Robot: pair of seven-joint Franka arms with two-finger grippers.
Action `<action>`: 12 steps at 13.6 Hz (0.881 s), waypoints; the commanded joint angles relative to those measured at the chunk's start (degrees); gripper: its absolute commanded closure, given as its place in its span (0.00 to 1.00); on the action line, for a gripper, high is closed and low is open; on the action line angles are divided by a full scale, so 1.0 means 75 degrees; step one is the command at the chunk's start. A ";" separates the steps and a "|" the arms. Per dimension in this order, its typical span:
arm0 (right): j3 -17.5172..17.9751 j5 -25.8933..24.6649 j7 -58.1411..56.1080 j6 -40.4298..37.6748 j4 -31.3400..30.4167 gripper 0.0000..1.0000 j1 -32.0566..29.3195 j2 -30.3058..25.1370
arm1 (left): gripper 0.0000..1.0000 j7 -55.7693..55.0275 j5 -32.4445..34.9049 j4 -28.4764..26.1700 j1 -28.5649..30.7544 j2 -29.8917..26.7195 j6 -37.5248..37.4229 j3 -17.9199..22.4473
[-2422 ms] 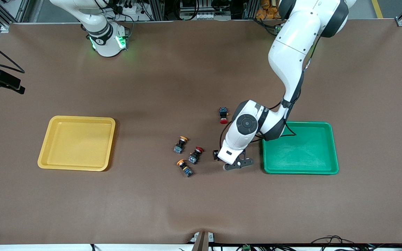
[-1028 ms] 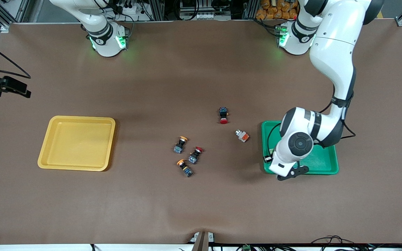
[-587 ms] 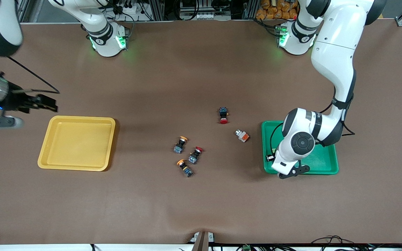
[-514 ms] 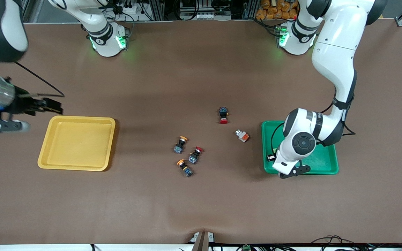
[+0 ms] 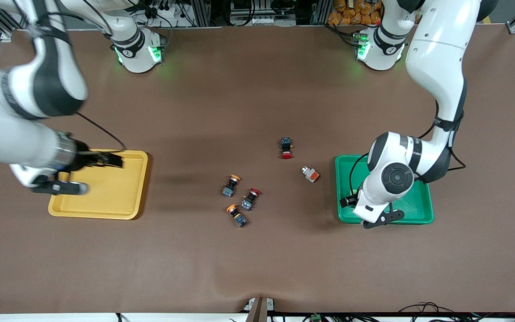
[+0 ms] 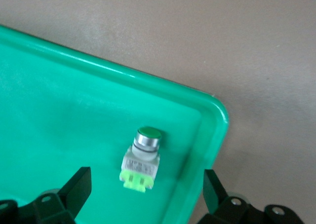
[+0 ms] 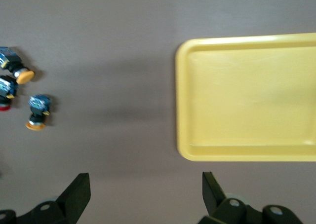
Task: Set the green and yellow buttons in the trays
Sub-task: 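Grasp the yellow switch with the right gripper while the left grasps orange switch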
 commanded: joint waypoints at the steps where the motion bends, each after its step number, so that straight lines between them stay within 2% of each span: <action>1: -0.0077 0.0087 0.1114 0.0700 0.0104 0.00 0.0767 0.0679 | 0.00 -0.0645 -0.0373 -0.0119 -0.0114 -0.0437 -0.0313 -0.0124; 3: -0.0077 0.0389 0.1911 0.1285 0.0116 0.00 0.1224 0.1146 | 0.00 -0.1695 -0.0839 -0.0119 -0.0114 -0.0531 -0.0337 -0.0462; 5: -0.0077 0.0823 0.2475 0.1918 0.0116 0.00 0.1564 0.1651 | 0.00 -0.2461 -0.0971 -0.0072 -0.0324 -0.0496 -0.0325 -0.0546; 9: -0.0077 0.1046 0.3962 0.2996 0.0127 0.00 0.2151 0.2390 | 0.00 -0.3633 -0.0913 -0.0095 -0.0886 -0.0263 -0.0325 -0.0511; 12: -0.0077 0.1445 0.4435 0.3631 0.0127 0.00 0.2491 0.2824 | 0.00 -0.4022 -0.0878 -0.0142 -0.0970 -0.0051 -0.0290 -0.0522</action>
